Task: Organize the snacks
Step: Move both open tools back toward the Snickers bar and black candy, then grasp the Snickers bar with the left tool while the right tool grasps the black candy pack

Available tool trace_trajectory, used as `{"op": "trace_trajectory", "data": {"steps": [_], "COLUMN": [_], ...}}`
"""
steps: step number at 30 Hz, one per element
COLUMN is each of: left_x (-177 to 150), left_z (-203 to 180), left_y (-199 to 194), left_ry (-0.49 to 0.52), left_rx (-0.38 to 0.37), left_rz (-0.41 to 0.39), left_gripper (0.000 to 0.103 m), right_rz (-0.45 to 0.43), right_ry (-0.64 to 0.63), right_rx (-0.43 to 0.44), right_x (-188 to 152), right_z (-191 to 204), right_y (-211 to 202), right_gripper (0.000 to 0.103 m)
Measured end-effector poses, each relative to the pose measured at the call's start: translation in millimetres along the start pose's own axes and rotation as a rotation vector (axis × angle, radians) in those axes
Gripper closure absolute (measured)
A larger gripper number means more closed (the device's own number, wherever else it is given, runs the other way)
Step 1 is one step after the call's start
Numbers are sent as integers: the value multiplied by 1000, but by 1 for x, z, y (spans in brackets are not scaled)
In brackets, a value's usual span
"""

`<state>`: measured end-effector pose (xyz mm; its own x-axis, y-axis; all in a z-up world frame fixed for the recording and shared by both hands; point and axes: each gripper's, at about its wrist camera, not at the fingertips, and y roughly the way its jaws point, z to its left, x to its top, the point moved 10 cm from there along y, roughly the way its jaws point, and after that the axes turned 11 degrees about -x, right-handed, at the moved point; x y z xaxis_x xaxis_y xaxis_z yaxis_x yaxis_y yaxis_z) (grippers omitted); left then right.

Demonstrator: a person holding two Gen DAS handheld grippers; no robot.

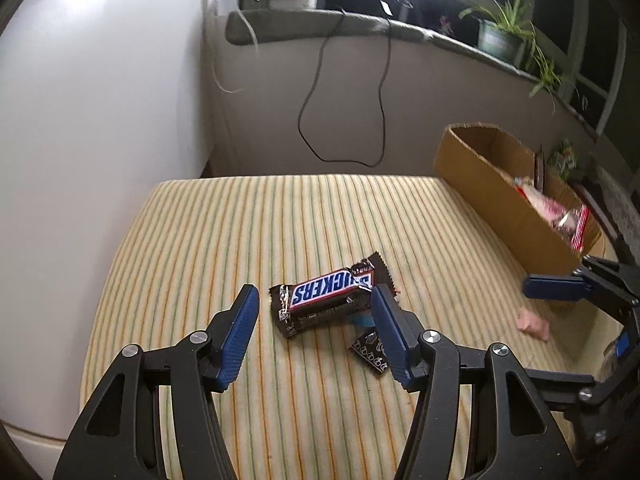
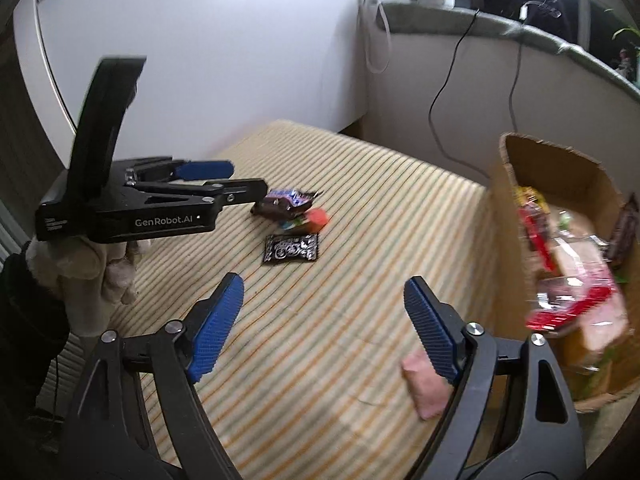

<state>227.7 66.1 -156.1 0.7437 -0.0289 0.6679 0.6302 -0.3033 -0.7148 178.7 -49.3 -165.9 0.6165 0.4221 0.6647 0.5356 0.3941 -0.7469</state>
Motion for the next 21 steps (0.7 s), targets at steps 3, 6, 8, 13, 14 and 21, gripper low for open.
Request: {"op": "trace_trajectory", "data": {"steps": [3, 6, 8, 13, 14, 21], "left_x": [-2, -4, -3, 0, 0, 0], "left_z": [0, 2, 4, 9, 10, 21], "left_y": [7, 12, 16, 27, 29, 40], "left_ry": [38, 62, 65, 75, 73, 25], "left_rx": [10, 14, 18, 23, 19, -22], "left_rz": [25, 40, 46, 58, 61, 60], "left_gripper": [46, 46, 46, 46, 46, 57], "right_rz": [25, 43, 50, 67, 70, 85], "right_ry": [0, -5, -7, -17, -19, -23], "right_rx": [8, 7, 6, 5, 3, 9], "right_x": [-2, -3, -1, 1, 2, 6], "right_z": [5, 8, 8, 12, 13, 20], "right_y": [11, 20, 25, 36, 38, 52], "right_gripper": [23, 24, 24, 31, 31, 35]}}
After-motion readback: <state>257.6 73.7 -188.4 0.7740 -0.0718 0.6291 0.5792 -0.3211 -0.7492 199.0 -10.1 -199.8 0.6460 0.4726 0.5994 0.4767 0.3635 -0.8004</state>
